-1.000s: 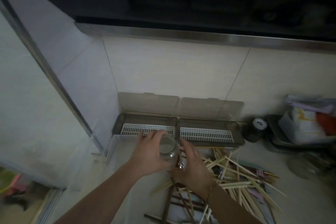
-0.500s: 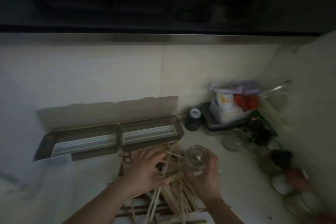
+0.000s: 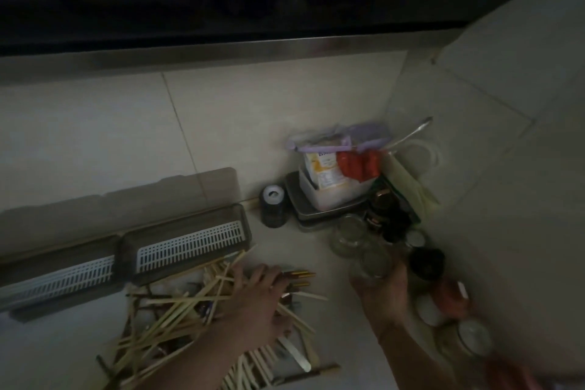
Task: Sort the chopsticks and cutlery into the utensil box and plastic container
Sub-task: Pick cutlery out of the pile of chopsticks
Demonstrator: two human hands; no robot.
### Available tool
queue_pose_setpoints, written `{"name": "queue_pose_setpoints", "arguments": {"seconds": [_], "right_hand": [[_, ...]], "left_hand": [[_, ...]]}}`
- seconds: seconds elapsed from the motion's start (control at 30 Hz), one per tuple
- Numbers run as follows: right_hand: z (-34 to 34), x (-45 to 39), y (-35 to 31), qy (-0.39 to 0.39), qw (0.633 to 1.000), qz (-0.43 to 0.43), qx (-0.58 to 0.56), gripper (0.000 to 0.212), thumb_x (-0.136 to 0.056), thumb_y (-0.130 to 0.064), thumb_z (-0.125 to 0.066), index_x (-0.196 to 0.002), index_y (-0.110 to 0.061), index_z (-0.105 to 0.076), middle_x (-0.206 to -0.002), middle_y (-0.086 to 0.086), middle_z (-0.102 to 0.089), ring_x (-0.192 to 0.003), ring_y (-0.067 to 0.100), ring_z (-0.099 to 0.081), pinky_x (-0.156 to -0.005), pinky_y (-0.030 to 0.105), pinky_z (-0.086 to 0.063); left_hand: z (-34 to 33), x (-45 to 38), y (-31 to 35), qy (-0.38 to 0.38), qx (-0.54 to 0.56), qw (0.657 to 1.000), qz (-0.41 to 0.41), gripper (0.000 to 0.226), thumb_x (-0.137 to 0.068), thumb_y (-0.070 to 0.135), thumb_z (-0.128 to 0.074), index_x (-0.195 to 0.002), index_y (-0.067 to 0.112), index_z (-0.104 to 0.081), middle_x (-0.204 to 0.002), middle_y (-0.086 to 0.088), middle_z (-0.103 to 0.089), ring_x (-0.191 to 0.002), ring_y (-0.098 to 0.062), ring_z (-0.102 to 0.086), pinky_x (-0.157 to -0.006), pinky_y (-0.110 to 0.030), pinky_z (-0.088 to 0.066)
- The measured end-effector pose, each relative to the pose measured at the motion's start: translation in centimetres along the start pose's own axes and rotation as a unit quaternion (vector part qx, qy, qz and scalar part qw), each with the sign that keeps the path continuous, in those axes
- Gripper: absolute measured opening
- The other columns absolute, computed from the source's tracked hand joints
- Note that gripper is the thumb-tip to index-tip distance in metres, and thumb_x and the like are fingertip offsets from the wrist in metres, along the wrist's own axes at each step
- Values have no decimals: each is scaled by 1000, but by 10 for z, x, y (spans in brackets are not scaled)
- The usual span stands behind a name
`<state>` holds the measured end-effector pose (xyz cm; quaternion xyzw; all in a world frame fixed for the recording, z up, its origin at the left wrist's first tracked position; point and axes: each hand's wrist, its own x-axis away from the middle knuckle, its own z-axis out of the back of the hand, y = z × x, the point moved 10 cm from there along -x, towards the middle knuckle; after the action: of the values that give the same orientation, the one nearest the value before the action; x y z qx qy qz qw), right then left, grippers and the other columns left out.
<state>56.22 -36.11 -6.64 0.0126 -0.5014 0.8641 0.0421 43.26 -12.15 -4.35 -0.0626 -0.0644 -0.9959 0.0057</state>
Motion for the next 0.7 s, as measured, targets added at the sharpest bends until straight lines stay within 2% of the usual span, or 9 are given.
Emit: {"name": "queue_pose_setpoints", "arguments": {"seconds": [0.07, 0.1, 0.3, 0.4, 0.43, 0.5, 0.57, 0.63, 0.7], "right_hand": [[0, -6, 5, 8, 1000, -8, -13, 74, -60, -27, -86, -123, -23, -48, -122, 1, -55, -107, 15, -59, -86, 25, -51], [-2, -6, 5, 6, 1000, -13, -20, 75, -62, -25, -86, -126, -20, -48, -124, 2, -54, -109, 16, -57, -88, 26, -49], [-4, -5, -4, 7, 1000, -2, -30, 79, -66, -34, -82, -134, -25, -42, -129, 5, -55, -117, 23, -56, -98, 40, -47], [1, 18, -7, 34, 999, 15, -9, 102, -67, -65, -71, -143, -8, -33, -137, 20, -47, -124, 38, -47, -105, 47, -38], [5, 29, -5, 37, 999, 2, 19, 102, -70, -65, -68, -142, -3, -33, -138, 24, -45, -125, 42, -44, -105, 49, -34], [9, 55, 1, 45, 995, -24, 87, 79, -73, -46, -70, -135, -5, -42, -130, 26, -50, -118, 42, -48, -102, 49, -37], [-4, 78, -11, 38, 989, 64, 125, 55, -72, -44, -57, -112, -6, -61, -108, 20, -62, -99, 38, -57, -90, 43, -44], [-45, 92, -21, -43, 973, 140, 179, 38, -73, -40, -50, -92, -14, -71, -92, 8, -68, -87, 30, -59, -78, 35, -44], [-86, 103, -37, -143, 947, 147, 248, 29, -77, -43, -49, -90, -28, -71, -94, -6, -71, -89, 22, -64, -72, 29, -46]], "left_hand": [[-1, -3, 1, 26, -11, 1000, -1, 68, -64, 70, -49, -120, 32, -60, -123, 7, -59, -113, -21, -59, -103, -64, -30], [1, -3, 1, 52, -4, 999, -1, 63, -67, 68, -50, -117, 31, -62, -119, 8, -61, -109, -20, -61, -102, -61, -29], [9, 7, -13, 107, 1, 994, 20, 53, -77, 60, -53, -119, 30, -62, -124, 10, -57, -119, -18, -50, -106, -53, -20], [2, 21, -32, 99, 13, 994, 39, 51, -81, 58, -52, -122, 29, -59, -130, 8, -55, -125, -23, -48, -108, -56, -19], [2, 28, -40, 96, 21, 994, 51, 49, -83, 57, -51, -123, 29, -58, -131, 6, -54, -126, -25, -49, -107, -56, -21], [3, 44, -58, 94, 37, 992, 77, 47, -87, 57, -48, -125, 31, -55, -135, 8, -51, -128, -24, -48, -107, -57, -29], [5, 62, -75, 99, 63, 988, 98, 47, -91, 60, -43, -129, 33, -52, -139, 9, -47, -130, -21, -43, -106, -55, -32], [4, 82, -90, 90, 73, 987, 113, 53, -93, 64, -36, -134, 34, -48, -143, 11, -41, -134, -21, -38, -110, -54, -26], [-2, 100, -101, 67, 50, 989, 125, 59, -93, 68, -28, -142, 37, -37, -150, 13, -32, -140, -20, -29, -114, -54, -15]]}}
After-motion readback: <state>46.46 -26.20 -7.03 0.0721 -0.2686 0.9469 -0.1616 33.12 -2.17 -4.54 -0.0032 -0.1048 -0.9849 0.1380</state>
